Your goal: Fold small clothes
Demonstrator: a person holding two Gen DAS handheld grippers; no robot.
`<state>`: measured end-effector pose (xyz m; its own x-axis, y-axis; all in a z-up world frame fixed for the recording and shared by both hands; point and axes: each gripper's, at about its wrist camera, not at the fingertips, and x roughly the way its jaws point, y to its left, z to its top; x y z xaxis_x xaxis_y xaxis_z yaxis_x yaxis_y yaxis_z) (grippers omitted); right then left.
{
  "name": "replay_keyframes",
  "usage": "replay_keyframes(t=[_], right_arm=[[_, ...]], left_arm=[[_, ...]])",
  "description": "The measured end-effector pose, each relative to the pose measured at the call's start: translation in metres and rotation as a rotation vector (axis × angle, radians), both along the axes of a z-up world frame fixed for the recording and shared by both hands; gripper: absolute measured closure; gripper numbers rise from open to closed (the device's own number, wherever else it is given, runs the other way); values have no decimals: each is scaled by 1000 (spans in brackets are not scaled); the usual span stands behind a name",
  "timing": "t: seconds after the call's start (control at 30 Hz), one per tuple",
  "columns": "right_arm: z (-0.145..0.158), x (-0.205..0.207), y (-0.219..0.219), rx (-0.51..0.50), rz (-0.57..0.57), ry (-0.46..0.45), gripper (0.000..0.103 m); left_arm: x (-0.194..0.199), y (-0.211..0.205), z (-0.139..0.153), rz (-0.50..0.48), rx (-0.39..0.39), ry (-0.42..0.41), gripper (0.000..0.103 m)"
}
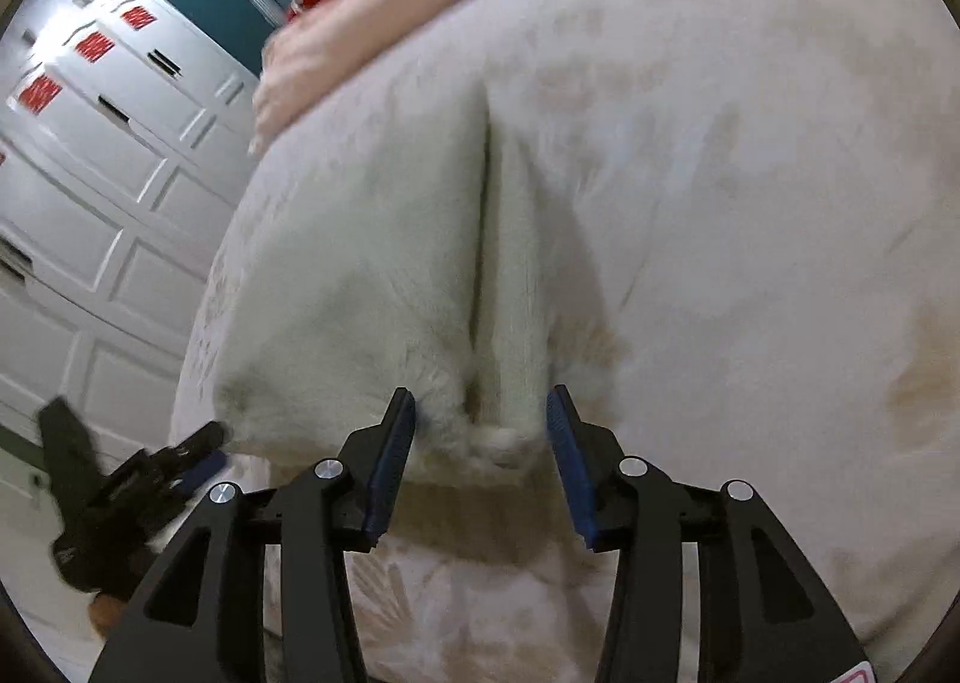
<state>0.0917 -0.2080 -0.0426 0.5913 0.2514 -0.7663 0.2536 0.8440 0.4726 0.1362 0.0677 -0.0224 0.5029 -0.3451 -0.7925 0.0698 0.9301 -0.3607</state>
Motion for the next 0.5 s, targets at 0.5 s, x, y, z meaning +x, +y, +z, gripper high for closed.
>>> replay_keyframes(t=[0.5], right_arm=[[36,83,29,-223,161,-12,101]], left_arm=[[33,-55,-24,-61,233,7,36]])
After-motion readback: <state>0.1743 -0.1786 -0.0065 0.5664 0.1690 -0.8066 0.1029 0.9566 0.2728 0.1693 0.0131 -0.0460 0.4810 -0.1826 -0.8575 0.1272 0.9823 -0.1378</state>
